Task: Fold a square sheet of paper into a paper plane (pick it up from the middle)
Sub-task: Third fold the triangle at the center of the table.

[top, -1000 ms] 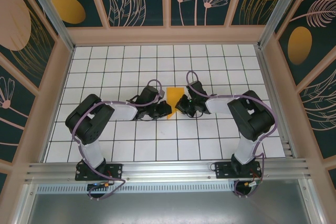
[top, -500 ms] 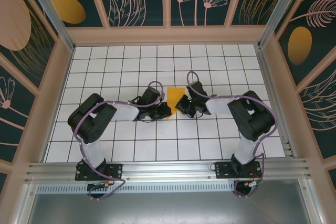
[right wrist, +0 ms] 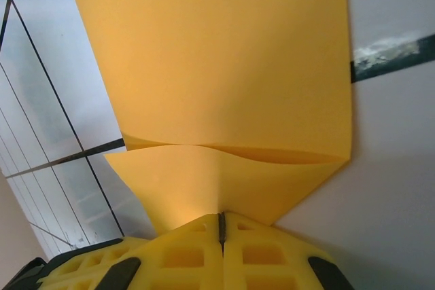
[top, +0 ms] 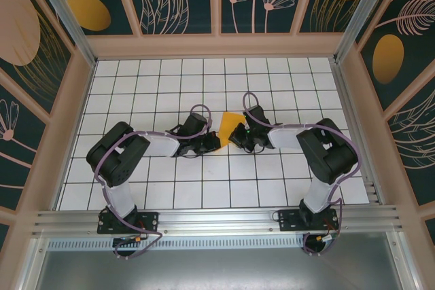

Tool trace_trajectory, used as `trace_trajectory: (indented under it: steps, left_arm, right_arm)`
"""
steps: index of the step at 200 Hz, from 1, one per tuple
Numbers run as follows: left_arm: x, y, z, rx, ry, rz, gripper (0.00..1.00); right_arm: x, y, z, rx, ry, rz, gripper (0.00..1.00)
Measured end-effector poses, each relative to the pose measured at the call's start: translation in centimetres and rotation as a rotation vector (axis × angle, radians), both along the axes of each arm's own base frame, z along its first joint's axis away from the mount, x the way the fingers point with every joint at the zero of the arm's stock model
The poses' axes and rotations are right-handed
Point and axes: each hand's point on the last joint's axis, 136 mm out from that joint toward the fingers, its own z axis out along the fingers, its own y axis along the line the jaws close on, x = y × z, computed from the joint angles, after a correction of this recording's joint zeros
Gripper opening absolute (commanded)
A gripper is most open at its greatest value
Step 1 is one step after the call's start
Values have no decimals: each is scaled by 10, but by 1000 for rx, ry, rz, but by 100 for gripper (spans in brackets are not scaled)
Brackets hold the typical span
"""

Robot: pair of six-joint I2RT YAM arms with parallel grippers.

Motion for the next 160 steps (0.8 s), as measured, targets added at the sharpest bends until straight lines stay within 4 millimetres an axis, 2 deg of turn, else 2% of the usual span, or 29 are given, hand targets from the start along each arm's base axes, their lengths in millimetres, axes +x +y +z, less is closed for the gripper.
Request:
trace_trajectory:
  steps: [47,83,116,139,160]
  left_arm:
    - [0,0,0,0,0,0,0]
    - [0,0,0,0,0,0,0]
    - [0,0,0,0,1,0,0]
    - [0,0,0,0,1,0,0]
    - [0,1,-1,3,0,2,0]
  right_arm:
    - [3,3,17,16,-68,40,0]
    - [-5,15,20,35,-71,82,0]
    - [-12,22,12,41,-52,108,0]
    - [-15,21,1,28,-23,113,0]
    - [-14,20,-1,33,-17,111,0]
